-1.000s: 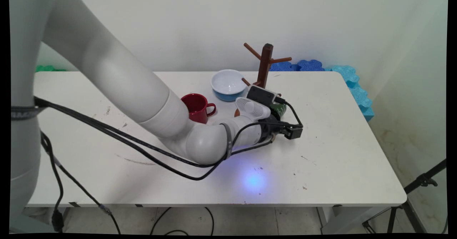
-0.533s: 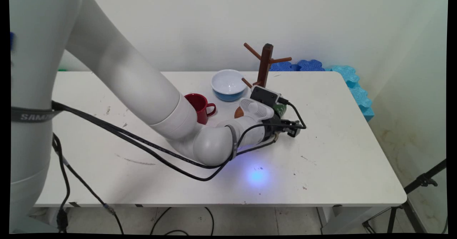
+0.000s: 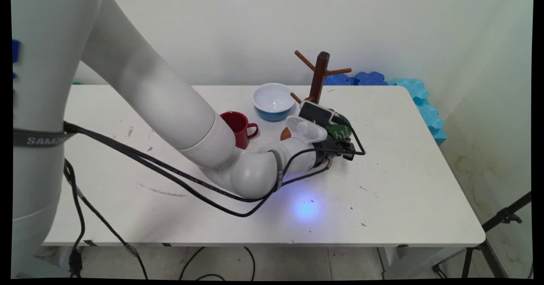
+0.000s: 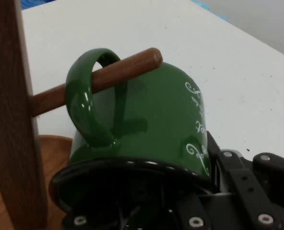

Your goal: Place the picked object on the table

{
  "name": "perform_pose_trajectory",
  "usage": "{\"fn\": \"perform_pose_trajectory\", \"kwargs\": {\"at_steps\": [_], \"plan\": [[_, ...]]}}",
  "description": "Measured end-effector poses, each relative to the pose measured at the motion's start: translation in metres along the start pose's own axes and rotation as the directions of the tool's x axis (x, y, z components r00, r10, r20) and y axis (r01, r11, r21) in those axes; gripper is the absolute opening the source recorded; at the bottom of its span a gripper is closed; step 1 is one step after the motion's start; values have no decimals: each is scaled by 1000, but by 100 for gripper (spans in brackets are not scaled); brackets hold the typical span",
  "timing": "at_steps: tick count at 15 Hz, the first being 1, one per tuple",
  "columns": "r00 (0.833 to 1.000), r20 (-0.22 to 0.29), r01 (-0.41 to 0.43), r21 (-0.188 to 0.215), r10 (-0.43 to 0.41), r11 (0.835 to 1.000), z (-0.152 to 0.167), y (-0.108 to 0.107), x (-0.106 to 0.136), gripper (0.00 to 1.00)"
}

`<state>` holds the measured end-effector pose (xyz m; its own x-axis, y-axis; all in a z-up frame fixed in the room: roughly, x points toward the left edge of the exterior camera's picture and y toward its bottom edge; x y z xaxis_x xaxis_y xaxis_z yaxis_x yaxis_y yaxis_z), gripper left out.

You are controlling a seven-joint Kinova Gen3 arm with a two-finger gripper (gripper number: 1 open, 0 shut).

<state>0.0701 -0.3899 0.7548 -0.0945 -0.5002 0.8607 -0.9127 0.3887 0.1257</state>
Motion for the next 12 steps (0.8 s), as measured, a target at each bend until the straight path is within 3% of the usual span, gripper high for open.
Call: {"fn": "perform_pose_trajectory", "kwargs": {"at_steps": [12], "plan": [[1000, -12, -25, -57, 25, 998, -28, 14, 9, 0]]}}
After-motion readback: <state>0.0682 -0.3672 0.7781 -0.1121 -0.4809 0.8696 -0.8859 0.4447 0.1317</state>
